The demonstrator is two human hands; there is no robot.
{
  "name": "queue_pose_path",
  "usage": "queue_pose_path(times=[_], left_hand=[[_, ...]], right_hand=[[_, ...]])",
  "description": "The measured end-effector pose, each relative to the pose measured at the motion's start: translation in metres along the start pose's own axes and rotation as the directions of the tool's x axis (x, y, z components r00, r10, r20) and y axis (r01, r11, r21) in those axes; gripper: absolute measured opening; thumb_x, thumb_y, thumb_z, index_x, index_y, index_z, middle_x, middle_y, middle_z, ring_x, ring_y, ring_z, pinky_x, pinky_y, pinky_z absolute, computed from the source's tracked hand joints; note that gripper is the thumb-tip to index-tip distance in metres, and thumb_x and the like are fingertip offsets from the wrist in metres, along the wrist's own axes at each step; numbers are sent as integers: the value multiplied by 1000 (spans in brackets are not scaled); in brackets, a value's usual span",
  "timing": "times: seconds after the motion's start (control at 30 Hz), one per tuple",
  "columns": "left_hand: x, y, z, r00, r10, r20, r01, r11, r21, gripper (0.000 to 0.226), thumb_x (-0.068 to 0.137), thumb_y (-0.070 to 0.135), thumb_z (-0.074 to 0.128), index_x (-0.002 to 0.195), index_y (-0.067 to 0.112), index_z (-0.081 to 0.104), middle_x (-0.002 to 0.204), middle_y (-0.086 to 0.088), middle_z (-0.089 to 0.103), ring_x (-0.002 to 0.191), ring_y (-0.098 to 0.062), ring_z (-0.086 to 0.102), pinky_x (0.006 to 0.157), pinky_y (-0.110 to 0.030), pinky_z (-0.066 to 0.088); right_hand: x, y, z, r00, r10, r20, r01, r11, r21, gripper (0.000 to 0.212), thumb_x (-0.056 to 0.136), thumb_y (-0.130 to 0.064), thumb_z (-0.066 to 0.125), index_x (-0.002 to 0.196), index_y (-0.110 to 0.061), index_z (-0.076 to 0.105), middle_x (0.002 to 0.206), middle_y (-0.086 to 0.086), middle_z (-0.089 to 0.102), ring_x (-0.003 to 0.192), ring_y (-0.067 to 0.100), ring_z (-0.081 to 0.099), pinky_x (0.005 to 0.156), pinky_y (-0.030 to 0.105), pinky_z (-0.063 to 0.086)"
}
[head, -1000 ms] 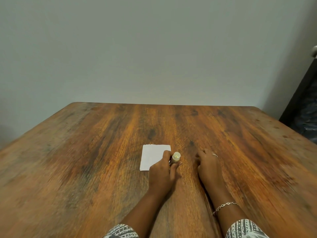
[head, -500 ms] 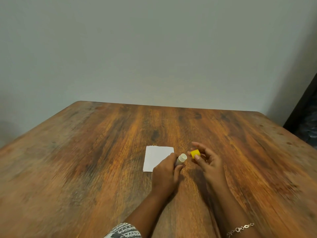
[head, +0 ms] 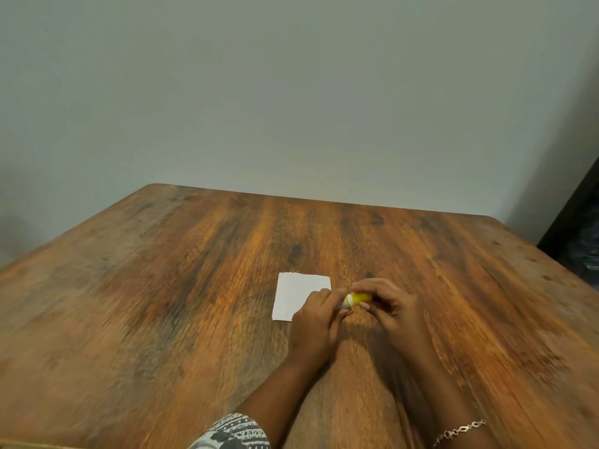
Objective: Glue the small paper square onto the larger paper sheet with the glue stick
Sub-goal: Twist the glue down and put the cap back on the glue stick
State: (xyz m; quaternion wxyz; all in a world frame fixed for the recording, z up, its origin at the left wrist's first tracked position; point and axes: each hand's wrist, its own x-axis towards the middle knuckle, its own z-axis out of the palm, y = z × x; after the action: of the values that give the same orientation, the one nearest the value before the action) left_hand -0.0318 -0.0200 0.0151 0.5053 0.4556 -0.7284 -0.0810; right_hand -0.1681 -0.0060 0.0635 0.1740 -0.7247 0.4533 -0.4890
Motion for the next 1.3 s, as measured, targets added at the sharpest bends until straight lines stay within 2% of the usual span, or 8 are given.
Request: queue_pose_path(times=[0.2, 0.33, 0.5, 0.6, 0.8, 0.97, 1.13, 1.3], left_hand=[[-2, -1, 0, 1000, 7, 7, -7, 999, -36, 43, 86, 38, 42, 115, 14, 62, 97, -6, 71, 86, -19, 65, 70, -19, 47], [-2, 0, -1, 1000, 8, 23, -6, 999, -50, 42, 86, 39, 44, 114, 14, 63, 98, -7, 72, 87, -20, 67, 73, -27, 53], [-2, 3, -3, 999, -52, -1, 51, 992, -118, 48, 85, 42, 40, 116, 13, 62, 102, -9, 71, 92, -20, 65, 78, -23, 48], [-3, 4, -4, 999, -32, 3, 32, 995, -98, 49, 84, 42, 39, 114, 12, 62, 102, -9, 71, 91, -22, 65, 78, -21, 46], [-2, 3, -4, 999, -39, 27, 42, 992, -120, 40, 86, 36, 50, 112, 10, 64, 103, -10, 71, 93, -22, 66, 79, -10, 39], [-2, 4, -6, 998, -61, 25, 64, 985, -162, 53, 83, 46, 38, 116, 13, 62, 106, -8, 70, 95, -10, 60, 79, -4, 35], [-1, 4, -5, 996, -74, 54, 81, 985, -153, 43, 86, 39, 44, 115, 13, 63, 107, -7, 70, 97, -14, 63, 81, -8, 39], [-2, 3, -4, 997, -53, 49, 60, 987, -150, 32, 87, 29, 50, 112, 15, 64, 103, -6, 72, 93, -17, 65, 79, -12, 44]], right_hand=[[6, -5, -3, 996, -12, 93, 33, 973, -230, 18, 81, -7, 63, 94, -18, 68, 83, -16, 56, 81, 6, 56, 66, 15, 45], [9, -4, 1, 995, 30, 92, 12, 906, -423, 17, 86, -27, 57, 92, -13, 66, 83, 2, 63, 71, 10, 53, 62, 23, 41], [8, -7, -3, 979, 26, 200, 63, 903, -425, 26, 85, -21, 60, 111, -23, 58, 96, -14, 53, 80, -3, 47, 67, 8, 33], [8, -6, -3, 981, 49, 189, 42, 893, -448, 15, 87, -26, 56, 101, -21, 60, 91, -5, 62, 74, 2, 49, 62, 9, 32], [8, -8, 4, 989, 112, 97, -43, 844, -534, 28, 87, -45, 50, 89, -18, 57, 76, -6, 54, 62, 2, 44, 55, 14, 30], [4, -11, 6, 990, 56, 132, 5, 908, -419, 19, 87, -23, 58, 106, -19, 60, 92, -2, 63, 75, 7, 54, 64, 12, 38], [7, -9, 6, 991, 77, 107, -6, 838, -546, 24, 89, -39, 50, 95, -17, 57, 77, -7, 52, 59, -2, 39, 53, 12, 22], [10, -8, 9, 982, 177, 65, -99, 778, -621, 29, 88, -48, 44, 77, -21, 47, 62, -11, 41, 55, 3, 39, 51, 16, 26]])
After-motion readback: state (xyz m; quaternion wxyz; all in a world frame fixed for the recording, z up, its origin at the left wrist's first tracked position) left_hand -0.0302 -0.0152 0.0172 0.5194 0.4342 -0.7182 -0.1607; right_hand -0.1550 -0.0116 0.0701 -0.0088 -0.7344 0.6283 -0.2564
